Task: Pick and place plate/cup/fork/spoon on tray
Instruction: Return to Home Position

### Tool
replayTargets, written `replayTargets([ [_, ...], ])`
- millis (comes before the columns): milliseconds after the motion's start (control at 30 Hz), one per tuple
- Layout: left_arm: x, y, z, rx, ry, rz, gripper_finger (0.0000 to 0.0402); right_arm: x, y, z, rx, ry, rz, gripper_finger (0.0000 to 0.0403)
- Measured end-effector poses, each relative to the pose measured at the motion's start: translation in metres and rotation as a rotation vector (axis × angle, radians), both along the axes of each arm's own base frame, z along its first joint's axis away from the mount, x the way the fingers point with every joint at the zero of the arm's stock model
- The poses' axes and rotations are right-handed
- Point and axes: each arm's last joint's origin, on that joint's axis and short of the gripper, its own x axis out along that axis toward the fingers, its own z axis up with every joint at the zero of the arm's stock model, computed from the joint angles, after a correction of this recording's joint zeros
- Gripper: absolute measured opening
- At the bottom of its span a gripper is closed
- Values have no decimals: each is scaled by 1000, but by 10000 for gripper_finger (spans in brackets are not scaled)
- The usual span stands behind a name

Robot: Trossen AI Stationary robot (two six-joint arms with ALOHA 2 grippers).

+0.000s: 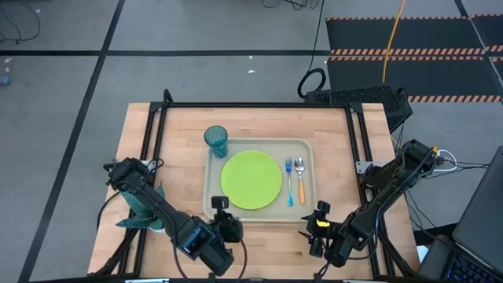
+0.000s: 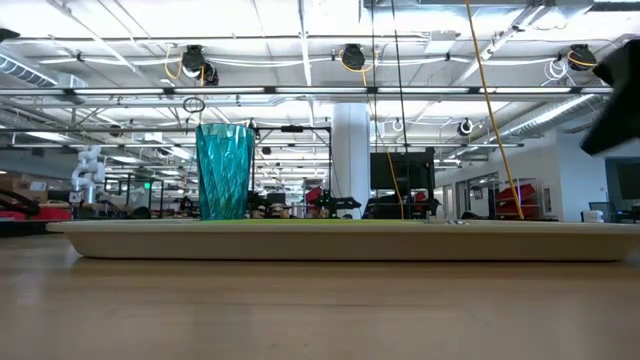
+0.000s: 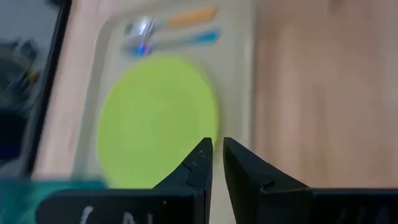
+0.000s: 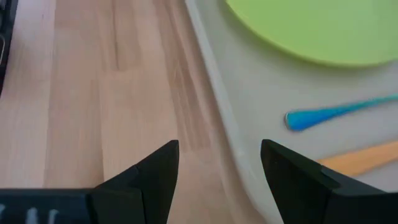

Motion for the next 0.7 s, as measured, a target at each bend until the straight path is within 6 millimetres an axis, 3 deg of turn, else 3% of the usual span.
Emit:
replayTargets([
  [133,3,-2,26,-80,-130,-94,42,4,2,10,-31,-85,35,219],
  [233,-6,9,55,-115,-217,-121,42,6,4,23,-47,-170,84,219],
  [500,-56,46,126,-105,-406,-109,42,7,2,63,-115,-348,214,219],
  [600,-74,53,130,-46,-438,-103,42,4,-3,73,-193,-379,213,219],
  [700,-94,67,115,4,-465,-29,42,3,-10,83,-236,-408,193,219],
])
